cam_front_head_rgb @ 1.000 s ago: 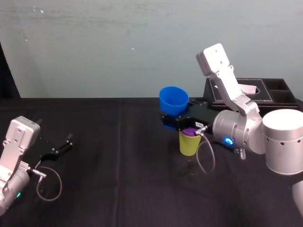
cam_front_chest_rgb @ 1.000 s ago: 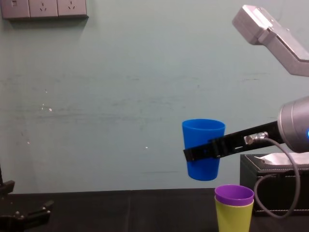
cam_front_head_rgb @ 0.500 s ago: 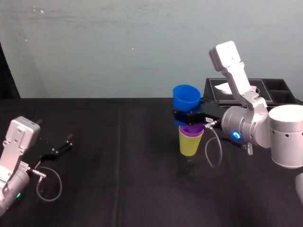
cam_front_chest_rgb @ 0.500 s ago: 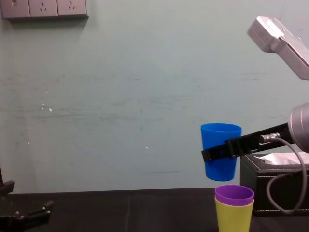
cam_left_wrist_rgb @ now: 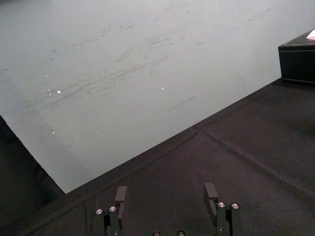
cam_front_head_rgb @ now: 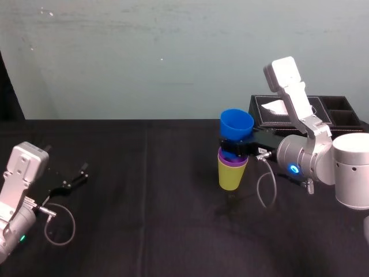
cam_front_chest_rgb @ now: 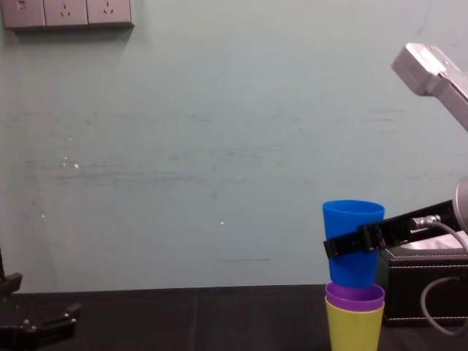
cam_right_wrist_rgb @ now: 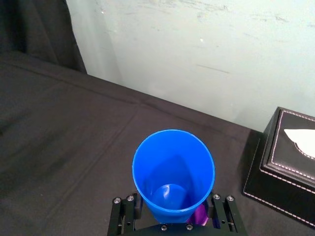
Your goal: Stack the three plastic cups sequentially using one hand.
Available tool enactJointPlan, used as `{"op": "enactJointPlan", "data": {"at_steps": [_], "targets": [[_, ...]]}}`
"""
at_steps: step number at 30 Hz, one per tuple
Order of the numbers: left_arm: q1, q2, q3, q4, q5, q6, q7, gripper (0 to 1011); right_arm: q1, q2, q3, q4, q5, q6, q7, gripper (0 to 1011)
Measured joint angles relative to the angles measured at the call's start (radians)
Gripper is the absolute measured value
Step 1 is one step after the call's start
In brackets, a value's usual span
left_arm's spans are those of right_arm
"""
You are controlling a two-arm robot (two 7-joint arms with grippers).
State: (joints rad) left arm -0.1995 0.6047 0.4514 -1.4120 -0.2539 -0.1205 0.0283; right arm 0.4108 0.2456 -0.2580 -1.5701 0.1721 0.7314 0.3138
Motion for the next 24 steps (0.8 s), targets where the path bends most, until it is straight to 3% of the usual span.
{"op": "enactJointPlan", "data": {"at_steps": [24], "targets": [[0.000, 0.000, 0.000, 0.000, 0.000, 0.000, 0.000, 1000, 0.000, -0.015, 0.008, 0.075, -0.013, -0.047, -0.013, 706]]}}
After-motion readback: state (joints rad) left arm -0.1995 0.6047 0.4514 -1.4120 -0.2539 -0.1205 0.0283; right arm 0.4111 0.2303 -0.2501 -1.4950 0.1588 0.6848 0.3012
